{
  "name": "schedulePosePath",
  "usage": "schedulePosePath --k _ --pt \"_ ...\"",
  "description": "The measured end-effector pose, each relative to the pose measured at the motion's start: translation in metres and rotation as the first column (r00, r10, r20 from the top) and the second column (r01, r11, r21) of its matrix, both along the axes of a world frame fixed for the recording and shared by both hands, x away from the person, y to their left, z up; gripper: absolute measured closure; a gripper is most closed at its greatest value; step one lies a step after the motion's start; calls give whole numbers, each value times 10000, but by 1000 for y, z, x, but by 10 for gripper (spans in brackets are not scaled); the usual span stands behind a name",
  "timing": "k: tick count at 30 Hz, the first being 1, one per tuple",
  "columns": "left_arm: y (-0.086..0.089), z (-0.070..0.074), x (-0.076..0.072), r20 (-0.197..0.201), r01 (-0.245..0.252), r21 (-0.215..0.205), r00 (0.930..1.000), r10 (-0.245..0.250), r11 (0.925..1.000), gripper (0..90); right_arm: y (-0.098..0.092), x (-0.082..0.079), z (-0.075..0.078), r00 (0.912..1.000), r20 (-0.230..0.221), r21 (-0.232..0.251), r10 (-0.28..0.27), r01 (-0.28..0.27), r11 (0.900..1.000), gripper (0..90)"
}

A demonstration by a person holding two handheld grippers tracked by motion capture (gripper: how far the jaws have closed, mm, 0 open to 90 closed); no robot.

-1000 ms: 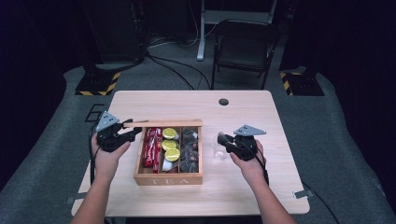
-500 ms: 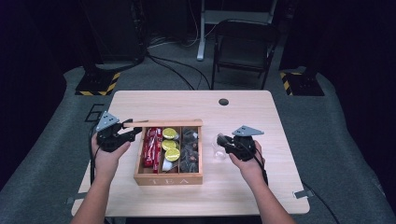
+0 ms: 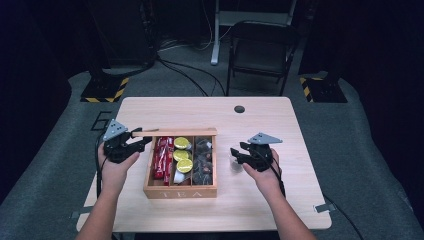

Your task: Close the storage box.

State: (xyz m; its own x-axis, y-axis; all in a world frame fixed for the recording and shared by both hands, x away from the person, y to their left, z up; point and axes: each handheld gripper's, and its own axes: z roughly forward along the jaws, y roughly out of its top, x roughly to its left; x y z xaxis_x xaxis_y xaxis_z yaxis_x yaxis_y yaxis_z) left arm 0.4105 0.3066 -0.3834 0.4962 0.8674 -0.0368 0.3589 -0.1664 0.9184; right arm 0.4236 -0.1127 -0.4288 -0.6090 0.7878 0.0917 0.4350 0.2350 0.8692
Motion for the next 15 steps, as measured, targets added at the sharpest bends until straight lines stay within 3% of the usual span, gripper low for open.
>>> schedulePosePath --k 2,3,8,15 --pt "0 0 0 0 0 7 10000 0 10000 504 1 0 2 9999 99 -57 124 -124 9999 511" --pt "0 0 0 7 -7 12 10000 7 10000 504 9 -2 12 9991 209 -16 380 -380 9993 508" --pt "1 3 -2 174 37 -120 9998 -35 9999 504 24 -3 31 9949 545 -132 849 -843 9964 509" --pt "4 9 -9 379 205 -256 9991 -196 9995 519 39 -1 48 9921 624 -89 1088 -1084 9941 510"
